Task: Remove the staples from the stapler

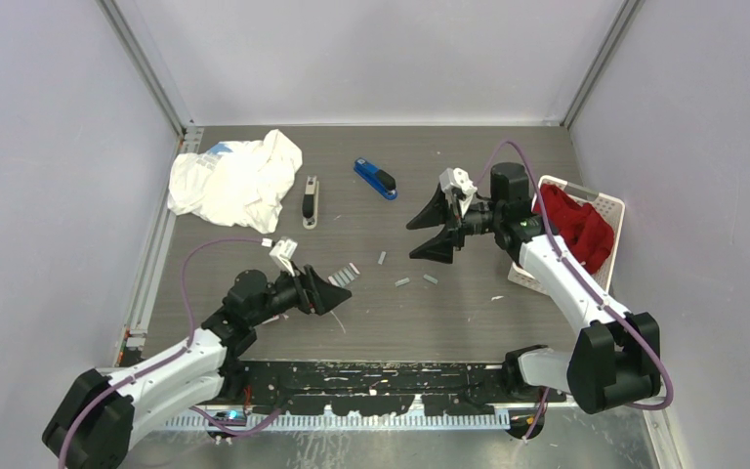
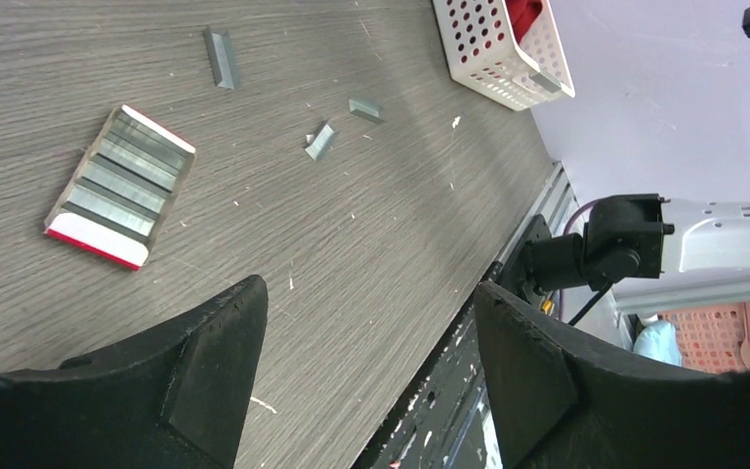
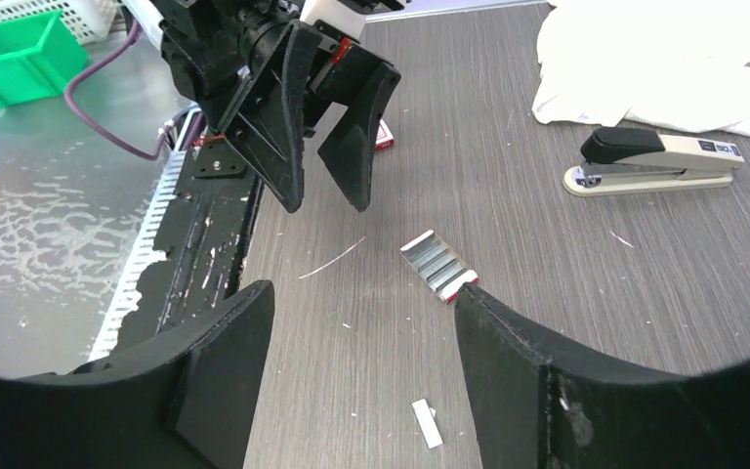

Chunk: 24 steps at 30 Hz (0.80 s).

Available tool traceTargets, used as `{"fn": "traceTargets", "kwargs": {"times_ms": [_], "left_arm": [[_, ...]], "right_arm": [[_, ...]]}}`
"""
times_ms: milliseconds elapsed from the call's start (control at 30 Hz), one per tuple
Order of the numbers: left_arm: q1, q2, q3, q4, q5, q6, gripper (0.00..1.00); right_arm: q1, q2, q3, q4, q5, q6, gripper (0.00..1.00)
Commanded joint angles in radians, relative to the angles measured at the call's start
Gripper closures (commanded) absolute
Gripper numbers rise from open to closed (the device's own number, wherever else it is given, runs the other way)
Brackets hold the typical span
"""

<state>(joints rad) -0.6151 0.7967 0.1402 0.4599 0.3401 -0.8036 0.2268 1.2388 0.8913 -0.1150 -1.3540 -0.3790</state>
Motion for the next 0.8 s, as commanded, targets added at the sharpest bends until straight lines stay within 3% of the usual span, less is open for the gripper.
{"fn": "traceTargets", "kwargs": {"times_ms": [0, 267, 567, 767], "left_arm": [[-0.017, 0.028, 0.056, 0.111, 0.057, 0.03, 0.23], [-0.094, 0.09, 0.1, 0.111, 0.021, 0.081, 0.23], [-0.165, 0.246, 0.199, 0.109, -0.007, 0.145, 0.25], [-0.169, 0.35, 0.299, -0.018, -0.066, 0.179, 0.27]], "right_arm": [[-0.005, -0.01, 0.023, -0.053, -0.012, -0.096, 0.27], [-0.005, -0.007, 0.074, -0.26, 0.037, -0.311, 0.27], [-0.012, -0.001, 0.1, -0.324, 0.115, -0.372, 0.26], [-0.013, 0.01, 0.138, -0.443, 0.234, -0.487, 0.26]]}}
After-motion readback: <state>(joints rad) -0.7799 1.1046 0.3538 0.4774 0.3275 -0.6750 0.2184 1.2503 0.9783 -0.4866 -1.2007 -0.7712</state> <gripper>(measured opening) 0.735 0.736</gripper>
